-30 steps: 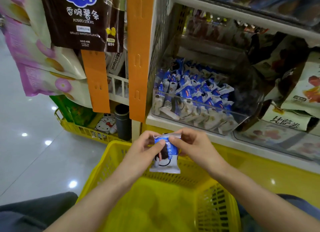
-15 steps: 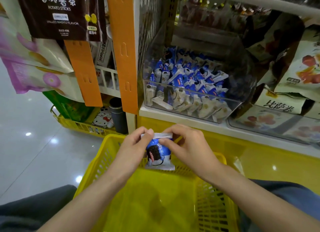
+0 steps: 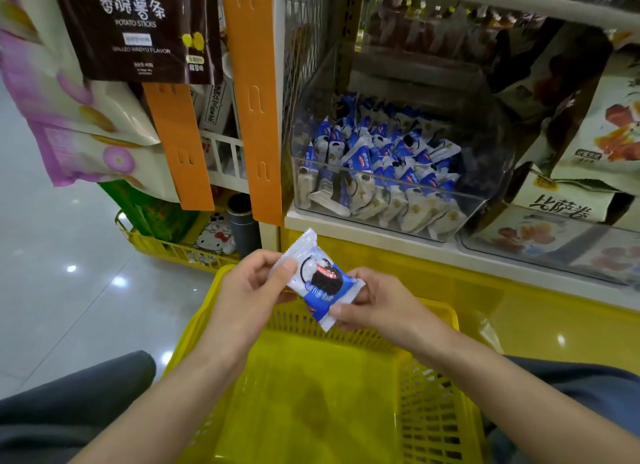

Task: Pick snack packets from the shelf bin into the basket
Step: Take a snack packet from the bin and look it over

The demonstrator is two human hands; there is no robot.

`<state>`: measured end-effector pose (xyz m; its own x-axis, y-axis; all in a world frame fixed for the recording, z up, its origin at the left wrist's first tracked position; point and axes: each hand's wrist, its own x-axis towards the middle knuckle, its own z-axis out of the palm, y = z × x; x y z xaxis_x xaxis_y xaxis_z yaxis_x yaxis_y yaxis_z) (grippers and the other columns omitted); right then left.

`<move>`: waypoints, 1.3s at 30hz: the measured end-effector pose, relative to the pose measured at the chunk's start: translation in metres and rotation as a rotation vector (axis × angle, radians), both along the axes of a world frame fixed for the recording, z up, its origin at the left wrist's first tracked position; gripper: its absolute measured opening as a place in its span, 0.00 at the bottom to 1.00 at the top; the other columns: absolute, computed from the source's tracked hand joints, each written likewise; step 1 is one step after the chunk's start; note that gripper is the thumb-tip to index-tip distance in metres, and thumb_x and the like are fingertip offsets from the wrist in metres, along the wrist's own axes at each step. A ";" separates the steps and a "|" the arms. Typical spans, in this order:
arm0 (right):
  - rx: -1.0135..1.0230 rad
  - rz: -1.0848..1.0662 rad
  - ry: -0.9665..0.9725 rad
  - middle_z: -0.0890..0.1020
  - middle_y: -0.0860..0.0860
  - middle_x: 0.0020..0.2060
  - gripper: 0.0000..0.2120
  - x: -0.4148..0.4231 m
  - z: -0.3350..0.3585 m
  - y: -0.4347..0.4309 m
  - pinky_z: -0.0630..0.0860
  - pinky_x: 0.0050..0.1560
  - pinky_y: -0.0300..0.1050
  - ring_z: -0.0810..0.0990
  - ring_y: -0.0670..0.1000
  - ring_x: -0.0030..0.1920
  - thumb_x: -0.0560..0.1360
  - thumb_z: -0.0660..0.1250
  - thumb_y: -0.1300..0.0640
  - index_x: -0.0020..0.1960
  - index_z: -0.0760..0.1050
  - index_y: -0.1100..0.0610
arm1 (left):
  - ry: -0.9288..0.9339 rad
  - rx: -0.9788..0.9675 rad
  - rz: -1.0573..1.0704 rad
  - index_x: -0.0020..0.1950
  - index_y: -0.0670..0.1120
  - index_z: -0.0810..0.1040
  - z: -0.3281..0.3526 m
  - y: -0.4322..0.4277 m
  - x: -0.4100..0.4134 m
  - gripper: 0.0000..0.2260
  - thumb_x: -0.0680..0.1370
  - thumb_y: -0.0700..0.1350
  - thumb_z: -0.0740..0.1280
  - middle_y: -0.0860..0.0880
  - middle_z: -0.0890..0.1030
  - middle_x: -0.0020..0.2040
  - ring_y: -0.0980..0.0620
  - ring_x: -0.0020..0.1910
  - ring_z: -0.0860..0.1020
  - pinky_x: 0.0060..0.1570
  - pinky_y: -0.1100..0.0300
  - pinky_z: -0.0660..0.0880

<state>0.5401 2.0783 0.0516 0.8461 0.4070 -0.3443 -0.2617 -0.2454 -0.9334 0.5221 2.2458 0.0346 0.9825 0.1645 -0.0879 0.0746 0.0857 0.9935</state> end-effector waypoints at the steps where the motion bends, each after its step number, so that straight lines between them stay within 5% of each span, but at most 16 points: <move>1: -0.022 0.031 -0.004 0.80 0.56 0.38 0.10 0.000 -0.001 -0.001 0.77 0.36 0.35 0.79 0.42 0.30 0.72 0.66 0.72 0.49 0.70 0.61 | -0.005 0.018 0.004 0.43 0.44 0.78 -0.001 0.000 0.000 0.05 0.77 0.42 0.63 0.49 0.84 0.39 0.56 0.39 0.81 0.40 0.63 0.79; 4: -0.101 0.088 -0.044 0.81 0.55 0.39 0.11 -0.001 -0.006 -0.002 0.77 0.39 0.36 0.80 0.41 0.33 0.72 0.67 0.70 0.51 0.71 0.60 | -0.026 0.072 0.023 0.40 0.45 0.78 -0.006 -0.001 0.001 0.07 0.77 0.41 0.63 0.52 0.83 0.35 0.57 0.37 0.79 0.39 0.63 0.78; 9: -0.303 0.073 -0.409 0.77 0.42 0.54 0.17 -0.003 -0.020 -0.001 0.71 0.55 0.32 0.75 0.40 0.55 0.73 0.69 0.55 0.59 0.68 0.49 | -0.104 0.270 -0.063 0.37 0.46 0.77 -0.004 0.003 0.005 0.08 0.76 0.42 0.67 0.49 0.77 0.31 0.56 0.33 0.74 0.34 0.60 0.69; 13: -0.223 -0.062 -0.505 0.82 0.46 0.42 0.07 0.001 -0.018 -0.001 0.77 0.49 0.44 0.80 0.43 0.44 0.74 0.68 0.57 0.48 0.74 0.46 | -0.125 0.436 -0.204 0.34 0.50 0.75 -0.006 -0.005 0.000 0.11 0.76 0.43 0.65 0.54 0.73 0.28 0.59 0.29 0.67 0.30 0.62 0.63; 17: -0.239 -0.059 -0.593 0.82 0.45 0.38 0.03 -0.002 -0.020 0.000 0.76 0.41 0.40 0.79 0.43 0.39 0.74 0.68 0.57 0.44 0.77 0.49 | -0.153 0.538 -0.227 0.37 0.50 0.75 -0.008 -0.007 -0.003 0.08 0.77 0.48 0.64 0.42 0.71 0.30 0.55 0.29 0.65 0.29 0.57 0.61; 21: -0.346 -0.021 -0.825 0.79 0.42 0.38 0.03 -0.006 -0.016 -0.003 0.74 0.41 0.37 0.76 0.41 0.41 0.75 0.66 0.54 0.45 0.77 0.52 | -0.023 0.273 -0.266 0.39 0.43 0.76 -0.001 -0.012 0.000 0.08 0.77 0.43 0.64 0.37 0.74 0.34 0.50 0.35 0.71 0.37 0.55 0.67; 24: -0.487 0.016 -0.992 0.78 0.43 0.39 0.06 -0.006 -0.013 -0.008 0.73 0.39 0.40 0.75 0.41 0.41 0.76 0.63 0.51 0.46 0.76 0.53 | 0.043 0.164 -0.268 0.42 0.40 0.75 0.001 -0.016 0.001 0.06 0.76 0.41 0.64 0.42 0.77 0.38 0.50 0.39 0.74 0.41 0.55 0.71; 27: -0.450 -0.090 -0.943 0.79 0.43 0.39 0.04 -0.003 -0.011 -0.009 0.74 0.38 0.37 0.76 0.41 0.40 0.76 0.65 0.53 0.45 0.76 0.51 | 0.024 0.328 -0.141 0.47 0.49 0.71 -0.003 -0.018 -0.002 0.04 0.76 0.42 0.65 0.52 0.76 0.46 0.57 0.42 0.75 0.41 0.69 0.70; 30: -0.292 -0.295 -0.818 0.80 0.47 0.40 0.01 0.004 -0.009 -0.010 0.71 0.40 0.28 0.77 0.40 0.42 0.75 0.66 0.58 0.44 0.76 0.53 | 0.012 0.500 -0.084 0.46 0.50 0.70 -0.004 -0.016 -0.004 0.02 0.78 0.44 0.63 0.54 0.75 0.43 0.58 0.40 0.73 0.37 0.72 0.68; 35: -0.281 -0.154 -0.985 0.79 0.50 0.47 0.04 0.001 -0.008 -0.010 0.72 0.51 0.33 0.75 0.43 0.50 0.75 0.66 0.58 0.45 0.78 0.58 | 0.347 -0.066 -0.207 0.49 0.49 0.77 0.003 -0.018 0.002 0.18 0.79 0.56 0.50 0.49 0.82 0.45 0.51 0.43 0.80 0.40 0.59 0.73; 39: -0.468 0.119 -1.148 0.77 0.53 0.55 0.10 -0.006 -0.012 -0.008 0.67 0.56 0.38 0.70 0.48 0.57 0.75 0.62 0.52 0.48 0.79 0.55 | 0.236 -0.211 -0.173 0.56 0.44 0.79 0.004 -0.015 0.000 0.15 0.76 0.50 0.60 0.46 0.84 0.50 0.49 0.49 0.80 0.49 0.55 0.76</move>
<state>0.5344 2.0700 0.0396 0.7200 0.5391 0.4369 0.6935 -0.5822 -0.4244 0.5221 2.2306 0.0390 0.9427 -0.0486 -0.3300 0.3313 0.2529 0.9090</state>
